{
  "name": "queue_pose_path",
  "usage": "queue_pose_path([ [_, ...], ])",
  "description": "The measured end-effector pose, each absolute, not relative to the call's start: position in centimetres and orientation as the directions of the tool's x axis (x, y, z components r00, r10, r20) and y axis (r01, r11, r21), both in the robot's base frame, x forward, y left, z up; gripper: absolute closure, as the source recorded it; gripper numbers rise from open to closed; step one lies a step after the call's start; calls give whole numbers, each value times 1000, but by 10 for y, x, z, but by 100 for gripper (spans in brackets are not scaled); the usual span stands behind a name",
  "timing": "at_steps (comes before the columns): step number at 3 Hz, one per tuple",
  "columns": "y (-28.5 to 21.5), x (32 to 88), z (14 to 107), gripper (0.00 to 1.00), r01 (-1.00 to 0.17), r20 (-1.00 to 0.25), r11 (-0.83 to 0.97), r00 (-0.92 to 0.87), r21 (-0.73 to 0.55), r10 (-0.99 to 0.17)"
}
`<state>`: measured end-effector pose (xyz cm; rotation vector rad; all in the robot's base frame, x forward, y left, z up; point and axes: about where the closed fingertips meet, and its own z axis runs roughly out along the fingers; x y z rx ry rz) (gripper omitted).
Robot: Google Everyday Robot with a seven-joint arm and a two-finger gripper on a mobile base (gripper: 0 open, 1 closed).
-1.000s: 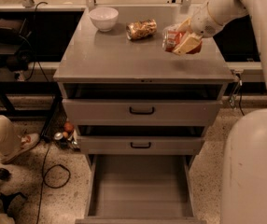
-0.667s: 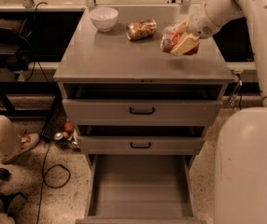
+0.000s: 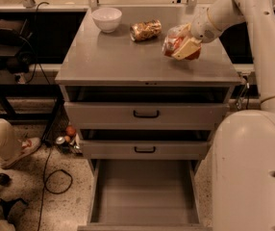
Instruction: Pick coke can from bottom drawer and place on counter
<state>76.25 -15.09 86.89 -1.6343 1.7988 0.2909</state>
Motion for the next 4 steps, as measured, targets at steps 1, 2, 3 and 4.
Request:
queue_pose_path([
  [1,-148,765,863,97,-947,-627,192,11,-256,-779],
  [2,-146,765,861,74,-949,-637,196,6,-246,-771],
  [3,-148,765,861,51,-950,-641,202,-1,-240,-767],
  [4,-149,765,862,28,-949,-645,206,-4,-238,-764],
])
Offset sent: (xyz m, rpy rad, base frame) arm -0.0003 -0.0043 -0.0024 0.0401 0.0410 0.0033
